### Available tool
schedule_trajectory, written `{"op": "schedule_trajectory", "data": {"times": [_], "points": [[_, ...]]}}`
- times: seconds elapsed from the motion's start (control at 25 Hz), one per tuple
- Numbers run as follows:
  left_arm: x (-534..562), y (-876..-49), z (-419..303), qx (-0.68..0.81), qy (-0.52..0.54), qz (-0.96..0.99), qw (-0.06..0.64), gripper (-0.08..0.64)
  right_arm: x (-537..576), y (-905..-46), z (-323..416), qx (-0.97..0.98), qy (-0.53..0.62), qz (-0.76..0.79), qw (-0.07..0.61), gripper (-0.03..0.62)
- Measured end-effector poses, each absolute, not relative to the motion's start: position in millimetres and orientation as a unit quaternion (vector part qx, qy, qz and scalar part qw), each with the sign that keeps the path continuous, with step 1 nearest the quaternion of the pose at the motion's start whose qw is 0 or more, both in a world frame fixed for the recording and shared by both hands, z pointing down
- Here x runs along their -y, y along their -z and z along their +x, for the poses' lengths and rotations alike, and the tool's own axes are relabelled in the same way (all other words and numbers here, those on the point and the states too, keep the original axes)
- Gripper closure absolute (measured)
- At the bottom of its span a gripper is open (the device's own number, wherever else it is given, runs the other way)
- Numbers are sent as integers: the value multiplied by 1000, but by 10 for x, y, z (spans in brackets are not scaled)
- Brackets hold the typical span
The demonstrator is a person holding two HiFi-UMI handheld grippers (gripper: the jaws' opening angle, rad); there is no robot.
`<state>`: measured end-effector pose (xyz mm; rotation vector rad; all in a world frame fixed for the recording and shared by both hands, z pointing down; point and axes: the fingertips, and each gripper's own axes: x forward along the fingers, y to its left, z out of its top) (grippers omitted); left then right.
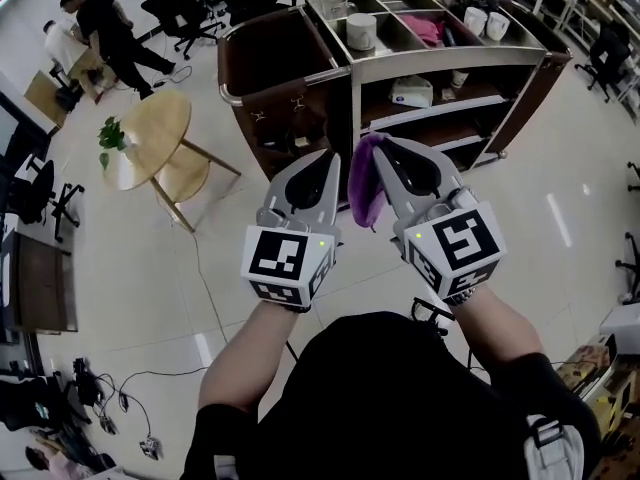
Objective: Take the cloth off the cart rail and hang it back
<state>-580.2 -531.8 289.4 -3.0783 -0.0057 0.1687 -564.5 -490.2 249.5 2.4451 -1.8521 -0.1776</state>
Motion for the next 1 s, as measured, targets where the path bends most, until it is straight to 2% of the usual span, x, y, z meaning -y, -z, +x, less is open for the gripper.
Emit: {"op": "schedule_trajectory", "data": {"times": [0.28, 1.0], "points": [[4781, -2769, -5344, 48, -54, -997, 29, 571, 4349, -2362, -5234, 566, 57, 822, 33, 572], [2826, -2765, -3678, 168, -27, -984, 44, 571, 2385, -2351, -3636, 467, 42, 883, 7, 572]]}}
